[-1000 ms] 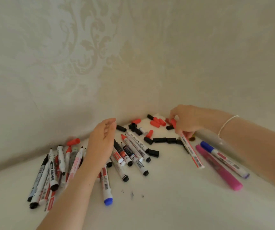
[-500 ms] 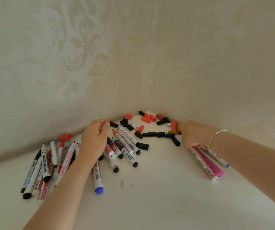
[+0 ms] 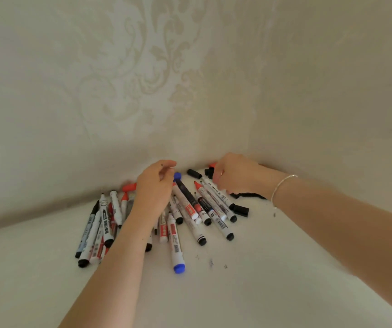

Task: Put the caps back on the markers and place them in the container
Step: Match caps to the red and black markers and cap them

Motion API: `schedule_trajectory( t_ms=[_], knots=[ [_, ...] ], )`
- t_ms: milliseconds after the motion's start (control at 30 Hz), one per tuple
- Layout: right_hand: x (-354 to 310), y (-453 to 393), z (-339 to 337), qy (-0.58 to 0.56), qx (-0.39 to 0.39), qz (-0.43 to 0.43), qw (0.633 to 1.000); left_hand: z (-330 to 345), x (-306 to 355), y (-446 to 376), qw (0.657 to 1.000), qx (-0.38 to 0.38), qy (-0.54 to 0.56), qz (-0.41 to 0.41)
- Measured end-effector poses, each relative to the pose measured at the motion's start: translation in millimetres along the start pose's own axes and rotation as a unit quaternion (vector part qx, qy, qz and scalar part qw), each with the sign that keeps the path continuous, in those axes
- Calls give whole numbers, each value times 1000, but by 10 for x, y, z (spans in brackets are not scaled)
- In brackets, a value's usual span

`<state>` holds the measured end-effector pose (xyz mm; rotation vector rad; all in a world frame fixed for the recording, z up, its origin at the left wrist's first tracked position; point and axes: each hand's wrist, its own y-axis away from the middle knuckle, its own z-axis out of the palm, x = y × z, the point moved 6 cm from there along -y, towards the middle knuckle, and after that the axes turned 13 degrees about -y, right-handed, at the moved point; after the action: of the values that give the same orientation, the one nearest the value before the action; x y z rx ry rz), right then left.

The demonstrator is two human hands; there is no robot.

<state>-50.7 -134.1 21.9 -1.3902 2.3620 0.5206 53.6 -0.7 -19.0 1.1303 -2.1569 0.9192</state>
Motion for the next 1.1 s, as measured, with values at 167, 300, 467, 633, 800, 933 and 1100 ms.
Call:
schedule_trajectory(
  t_ms=[167, 300, 467, 633, 800, 933, 1100],
  knots=[
    [54, -282, 303, -26, -52, 58, 997, 15, -58, -38, 1000, -7, -6, -2],
    [118, -384, 380, -8, -36, 63, 997, 55, -81, -59, 1000, -17, -10, 0],
    [92, -402, 435, 10, 11, 53, 998, 96, -16, -58, 1000, -20, -15, 18],
    [87, -390, 454, -6, 43, 60, 997, 136, 68, -26, 999, -22, -24, 43],
    [-2, -326, 206, -148, 117, 39, 981, 128, 69, -18, 999, 12, -16, 31],
    [-192, -198, 185, -249, 133, -8, 959, 195, 29, 1, 993, -35, 113, -25],
    [-304, -65, 284, -247, 148, -70, 955, 283, 65, 56, 943, -102, 301, -93]
  ],
)
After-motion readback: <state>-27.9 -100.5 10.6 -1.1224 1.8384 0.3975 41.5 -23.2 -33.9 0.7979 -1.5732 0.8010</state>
